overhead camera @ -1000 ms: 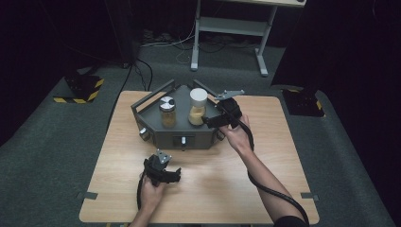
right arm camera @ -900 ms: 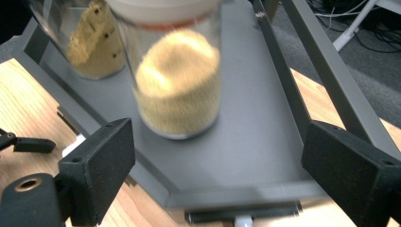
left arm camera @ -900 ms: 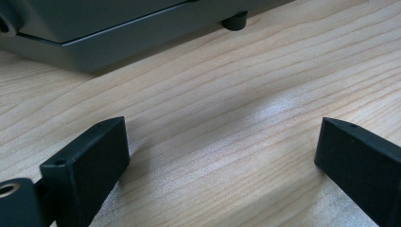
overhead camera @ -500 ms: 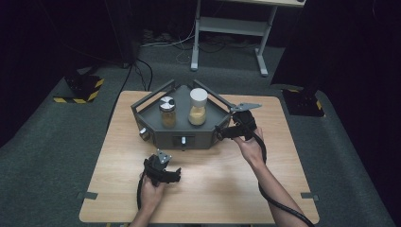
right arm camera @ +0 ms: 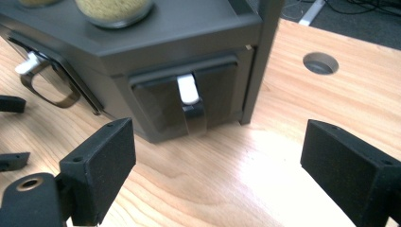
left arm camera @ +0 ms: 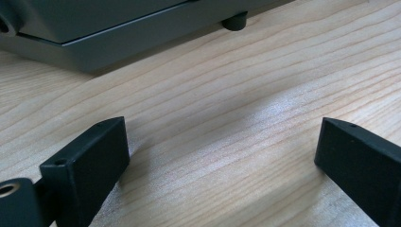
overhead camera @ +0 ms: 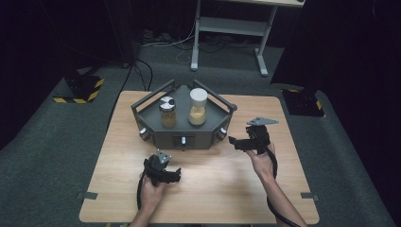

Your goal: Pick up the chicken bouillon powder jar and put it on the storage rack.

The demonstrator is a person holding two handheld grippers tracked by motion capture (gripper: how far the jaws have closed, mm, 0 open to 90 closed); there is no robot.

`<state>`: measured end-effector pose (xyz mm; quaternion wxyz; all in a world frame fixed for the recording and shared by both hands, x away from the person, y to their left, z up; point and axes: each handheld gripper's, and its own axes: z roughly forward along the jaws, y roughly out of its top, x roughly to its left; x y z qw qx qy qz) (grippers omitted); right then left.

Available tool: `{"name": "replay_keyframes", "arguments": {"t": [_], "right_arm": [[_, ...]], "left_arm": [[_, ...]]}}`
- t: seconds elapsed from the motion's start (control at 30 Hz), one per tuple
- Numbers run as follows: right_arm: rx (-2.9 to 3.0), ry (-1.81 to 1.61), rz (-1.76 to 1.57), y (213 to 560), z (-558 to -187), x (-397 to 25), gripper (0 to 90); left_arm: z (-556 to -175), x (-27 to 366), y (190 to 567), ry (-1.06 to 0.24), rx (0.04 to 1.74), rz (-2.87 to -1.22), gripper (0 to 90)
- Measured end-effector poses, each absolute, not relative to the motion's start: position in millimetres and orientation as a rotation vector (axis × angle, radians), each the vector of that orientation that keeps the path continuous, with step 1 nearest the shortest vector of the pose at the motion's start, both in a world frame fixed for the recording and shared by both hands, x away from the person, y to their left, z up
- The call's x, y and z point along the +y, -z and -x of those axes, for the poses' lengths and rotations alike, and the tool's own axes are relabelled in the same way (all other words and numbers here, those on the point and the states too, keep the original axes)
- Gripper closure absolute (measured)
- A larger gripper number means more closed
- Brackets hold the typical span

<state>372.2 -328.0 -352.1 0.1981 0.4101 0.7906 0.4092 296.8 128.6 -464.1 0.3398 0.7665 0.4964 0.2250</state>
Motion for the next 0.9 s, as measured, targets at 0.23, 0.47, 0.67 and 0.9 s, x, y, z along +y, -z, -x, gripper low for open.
{"name": "replay_keyframes", "arguments": {"t": [0.23, 0.47, 0.67, 0.9], "right_arm": [[2.183, -1.118, -1.193, 372.0, -363.3, -336.5, 10.7], [2.163, -1.072, -1.274, 401.3, -354.4, -347.8, 10.6], [2.136, -1.019, -1.335, 425.2, -342.4, -356.5, 9.6], [2.126, -0.965, -1.389, 445.9, -338.4, -361.1, 9.0]], "left_arm": [[-296.9, 128.6, 464.0, -0.586, 1.292, -1.996, 3.8], [-297.1, 128.4, 464.0, -0.585, 1.293, -1.996, 3.7], [-297.2, 128.2, 464.0, -0.586, 1.293, -1.996, 3.6], [-297.2, 128.2, 464.0, -0.585, 1.294, -1.996, 3.6]]}}
